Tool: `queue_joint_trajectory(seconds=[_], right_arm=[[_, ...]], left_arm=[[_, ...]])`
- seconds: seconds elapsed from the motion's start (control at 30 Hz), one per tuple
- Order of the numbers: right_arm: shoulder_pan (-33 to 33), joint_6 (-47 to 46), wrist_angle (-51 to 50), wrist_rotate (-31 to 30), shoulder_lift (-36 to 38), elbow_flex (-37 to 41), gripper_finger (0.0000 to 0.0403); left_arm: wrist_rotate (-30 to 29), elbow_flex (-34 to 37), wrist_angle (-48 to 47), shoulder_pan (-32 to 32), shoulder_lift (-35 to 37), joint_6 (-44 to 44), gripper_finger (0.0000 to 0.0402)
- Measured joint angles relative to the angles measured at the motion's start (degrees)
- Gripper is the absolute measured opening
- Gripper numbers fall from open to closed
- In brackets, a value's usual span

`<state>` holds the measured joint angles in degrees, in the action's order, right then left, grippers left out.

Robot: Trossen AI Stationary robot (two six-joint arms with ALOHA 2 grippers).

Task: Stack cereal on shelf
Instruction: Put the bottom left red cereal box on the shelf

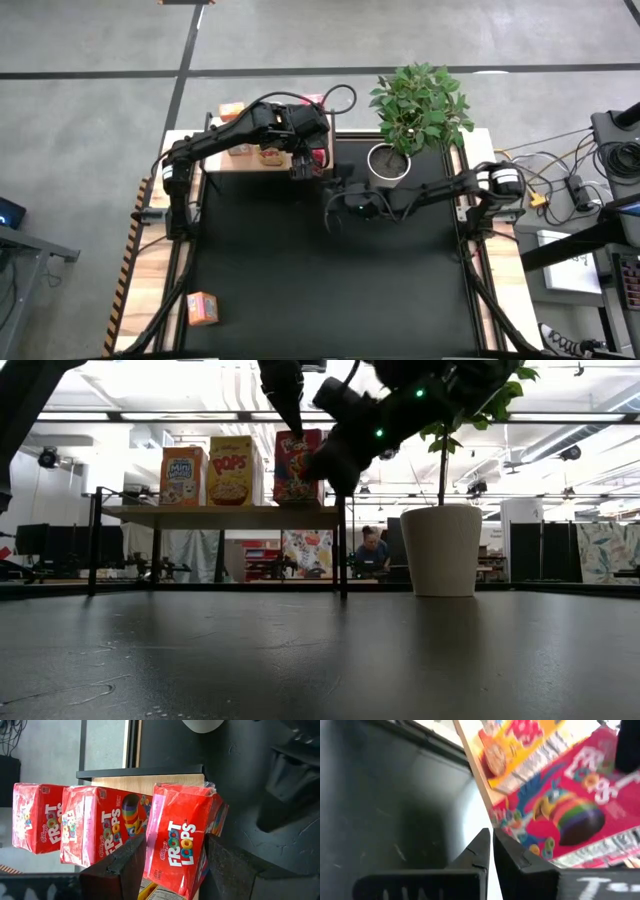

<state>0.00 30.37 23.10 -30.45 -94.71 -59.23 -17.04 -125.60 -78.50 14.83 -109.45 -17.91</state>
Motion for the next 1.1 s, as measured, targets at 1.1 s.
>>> queue_joint_trajectory(seconds=[1.1], right_arm=[[-6.2,0.9,0.3,-0.6,-3.7,-3.2,0.0012]], left_arm=[[-1.0,0.0,0.4,0.0,0.8,0.2,0.0186]])
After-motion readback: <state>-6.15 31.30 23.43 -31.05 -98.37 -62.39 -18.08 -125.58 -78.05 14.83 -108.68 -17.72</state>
